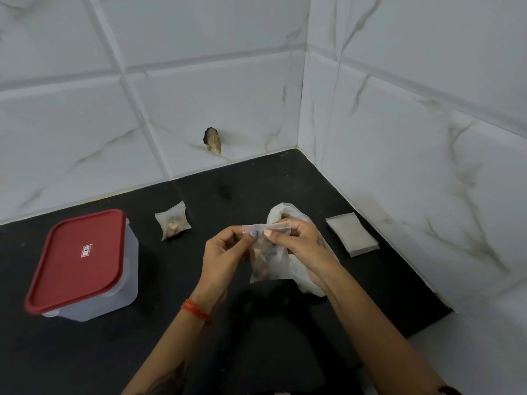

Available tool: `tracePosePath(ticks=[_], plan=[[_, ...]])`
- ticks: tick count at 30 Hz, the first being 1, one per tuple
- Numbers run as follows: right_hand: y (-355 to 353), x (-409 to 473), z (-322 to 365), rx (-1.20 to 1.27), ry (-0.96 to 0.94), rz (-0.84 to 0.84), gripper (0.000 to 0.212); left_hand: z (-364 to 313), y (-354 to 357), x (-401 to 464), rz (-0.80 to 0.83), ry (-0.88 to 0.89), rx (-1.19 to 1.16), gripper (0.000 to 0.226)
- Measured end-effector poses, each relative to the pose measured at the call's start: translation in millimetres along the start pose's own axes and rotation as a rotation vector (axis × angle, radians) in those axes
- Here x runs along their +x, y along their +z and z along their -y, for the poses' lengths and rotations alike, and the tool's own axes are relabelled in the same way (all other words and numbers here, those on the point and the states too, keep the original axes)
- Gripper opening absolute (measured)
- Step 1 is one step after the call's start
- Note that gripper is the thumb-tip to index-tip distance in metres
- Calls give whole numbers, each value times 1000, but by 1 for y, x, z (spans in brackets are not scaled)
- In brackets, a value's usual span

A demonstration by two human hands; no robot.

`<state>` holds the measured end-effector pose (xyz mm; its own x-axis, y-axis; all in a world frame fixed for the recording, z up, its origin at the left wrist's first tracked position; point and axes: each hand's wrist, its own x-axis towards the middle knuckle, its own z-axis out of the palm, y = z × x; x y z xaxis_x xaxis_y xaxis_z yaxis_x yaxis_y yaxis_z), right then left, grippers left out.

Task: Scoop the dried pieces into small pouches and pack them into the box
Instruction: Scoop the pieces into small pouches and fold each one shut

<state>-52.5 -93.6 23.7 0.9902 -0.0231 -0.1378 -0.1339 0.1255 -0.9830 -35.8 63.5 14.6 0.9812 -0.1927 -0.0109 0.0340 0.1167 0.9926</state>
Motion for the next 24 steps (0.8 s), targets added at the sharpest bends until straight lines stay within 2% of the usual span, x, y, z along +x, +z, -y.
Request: tracePosePath(ticks=[9, 24], plan=[[8, 0, 5, 15, 37, -67, 5, -4, 1, -1, -42, -9, 13, 10], [11, -7, 15, 75, 52, -63, 6, -9, 2, -2, -69, 14, -16, 9]])
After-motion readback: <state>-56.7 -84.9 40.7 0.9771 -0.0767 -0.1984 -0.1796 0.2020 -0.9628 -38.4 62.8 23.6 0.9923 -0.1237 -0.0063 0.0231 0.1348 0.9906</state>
